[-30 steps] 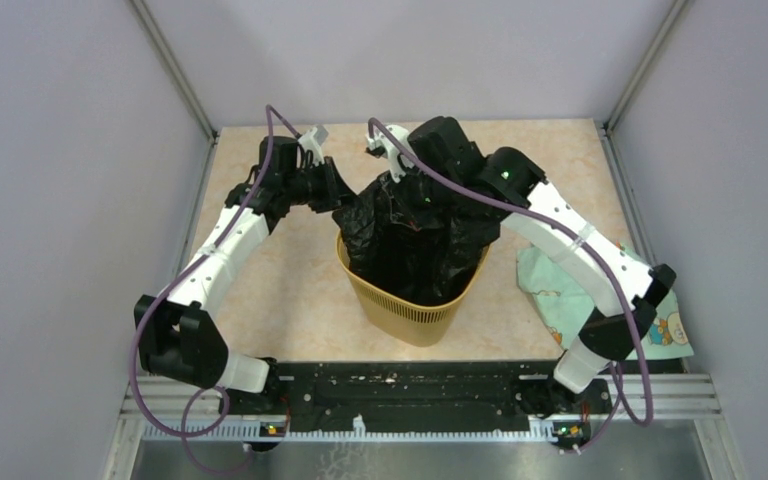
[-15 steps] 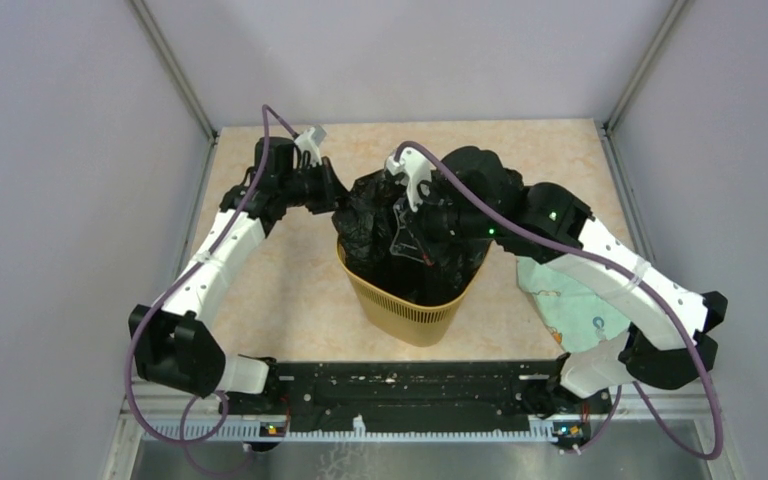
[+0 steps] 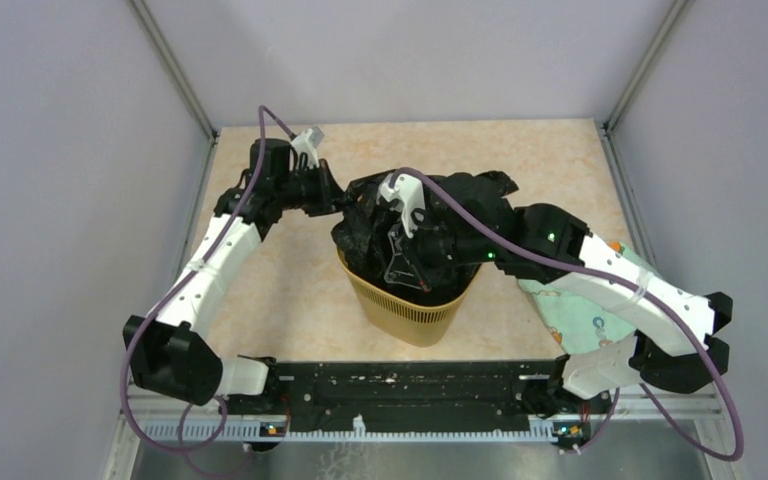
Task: Put the trash bags into the trash bin
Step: Place the trash bag in the trash bin.
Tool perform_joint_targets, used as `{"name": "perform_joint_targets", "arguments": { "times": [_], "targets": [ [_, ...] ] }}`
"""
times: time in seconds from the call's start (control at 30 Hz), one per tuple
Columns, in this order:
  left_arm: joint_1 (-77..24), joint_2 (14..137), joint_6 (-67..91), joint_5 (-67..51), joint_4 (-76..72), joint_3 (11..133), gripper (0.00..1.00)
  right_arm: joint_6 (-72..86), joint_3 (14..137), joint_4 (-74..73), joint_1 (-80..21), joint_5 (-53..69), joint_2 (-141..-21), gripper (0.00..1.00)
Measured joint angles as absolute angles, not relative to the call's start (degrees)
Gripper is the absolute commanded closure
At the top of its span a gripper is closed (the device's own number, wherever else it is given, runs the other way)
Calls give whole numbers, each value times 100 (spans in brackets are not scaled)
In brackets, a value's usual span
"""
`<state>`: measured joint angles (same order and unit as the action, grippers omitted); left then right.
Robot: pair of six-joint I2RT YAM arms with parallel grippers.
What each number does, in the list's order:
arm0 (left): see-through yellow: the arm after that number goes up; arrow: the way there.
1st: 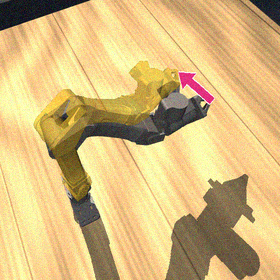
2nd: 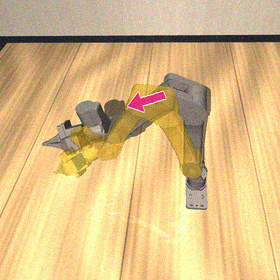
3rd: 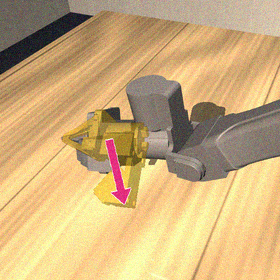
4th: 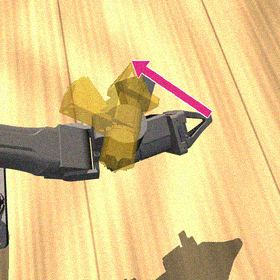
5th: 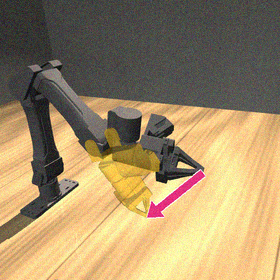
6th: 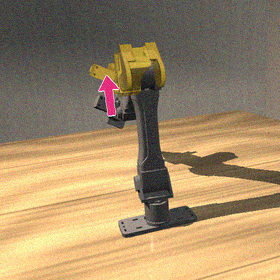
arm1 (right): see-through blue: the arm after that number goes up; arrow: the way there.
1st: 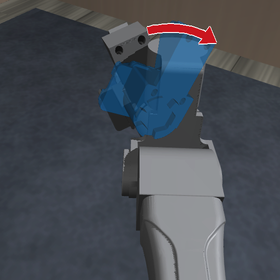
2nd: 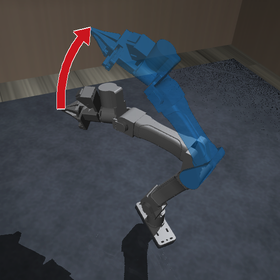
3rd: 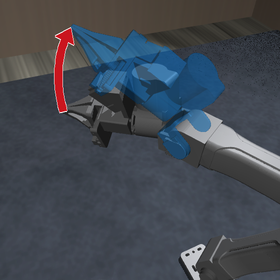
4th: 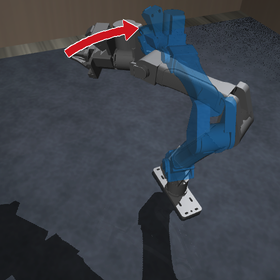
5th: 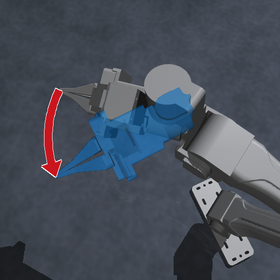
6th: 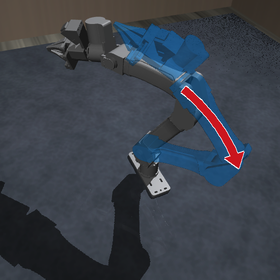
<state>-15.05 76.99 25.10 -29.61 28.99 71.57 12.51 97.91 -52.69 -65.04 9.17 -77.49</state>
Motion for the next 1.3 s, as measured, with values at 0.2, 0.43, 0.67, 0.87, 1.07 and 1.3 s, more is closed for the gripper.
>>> {"name": "perform_joint_targets", "arguments": {
  "times": [0.2,0.43,0.67,0.87,1.07,1.3],
  "targets": [
    [-1505,7478,2392,-2836,3133,7157,95,1365,9662,-5269,-6742,899,-7738,100],
    [-1505,7238,2281,-2462,3260,7124,95,1507,9507,-5227,-7131,808,-7688,100],
    [-1505,7030,2259,-2222,3387,6952,87,1680,9172,-5210,-7384,510,-7660,100],
    [-1505,6724,2327,-2141,3612,7096,62,1806,9146,-5148,-7507,204,-7653,100],
    [-1503,6342,2504,-2134,3874,7800,35,1876,9113,-5124,-7612,-150,-7653,100],
    [-1505,5953,2600,-2429,3977,8366,23,1933,9039,-5050,-7793,-445,-7658,100]
  ]
}}
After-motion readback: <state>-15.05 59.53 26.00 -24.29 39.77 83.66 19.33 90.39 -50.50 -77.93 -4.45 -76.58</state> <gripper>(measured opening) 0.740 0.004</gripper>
